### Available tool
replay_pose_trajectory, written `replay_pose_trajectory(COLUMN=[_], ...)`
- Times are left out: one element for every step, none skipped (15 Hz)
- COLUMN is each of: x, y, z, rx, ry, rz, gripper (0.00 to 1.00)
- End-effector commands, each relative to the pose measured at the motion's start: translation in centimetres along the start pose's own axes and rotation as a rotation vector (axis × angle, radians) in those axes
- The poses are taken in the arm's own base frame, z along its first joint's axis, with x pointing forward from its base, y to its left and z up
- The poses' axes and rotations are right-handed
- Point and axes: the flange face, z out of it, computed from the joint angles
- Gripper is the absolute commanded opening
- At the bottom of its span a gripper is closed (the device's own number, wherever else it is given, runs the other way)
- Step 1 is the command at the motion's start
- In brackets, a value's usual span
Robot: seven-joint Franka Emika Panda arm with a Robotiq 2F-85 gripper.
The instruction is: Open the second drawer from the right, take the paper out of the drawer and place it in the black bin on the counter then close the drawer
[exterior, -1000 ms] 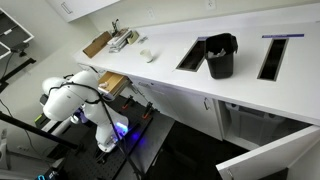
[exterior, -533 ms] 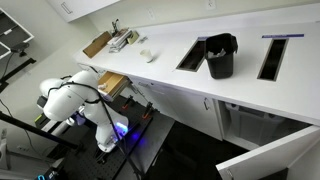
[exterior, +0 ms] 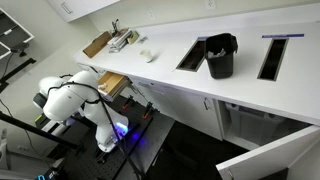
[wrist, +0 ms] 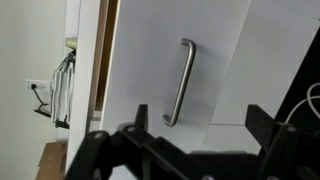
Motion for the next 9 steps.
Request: replay_pose_trajectory(x=[-0.2, -0.1, -0.1, -0.2, -0.4, -0.7, -0.9, -1.2, -1.5], y=[4.3, 5.5, 6.9, 8.4, 10.0, 11.7, 13.4, 15.0, 16.5], z=[-0.4, -0.4, -0.2, 0.2, 0.8, 1.5, 2.2, 3.1, 3.6], rx=[0.128, 0.156, 0.181, 0.204, 0.229, 0.248, 0.269, 0.293, 0.317], ry=[0.007, 0.03, 0.052, 0.068, 0.08, 0.083, 0.107, 0.117, 0.15], rz=[-0.113, -0.129, -0.154, -0.172, -0.195, -0.21, -0.226, -0.241, -0.262], gripper=[1.0, 1.0, 1.0, 1.0, 1.0, 1.0, 1.0, 1.0, 1.0])
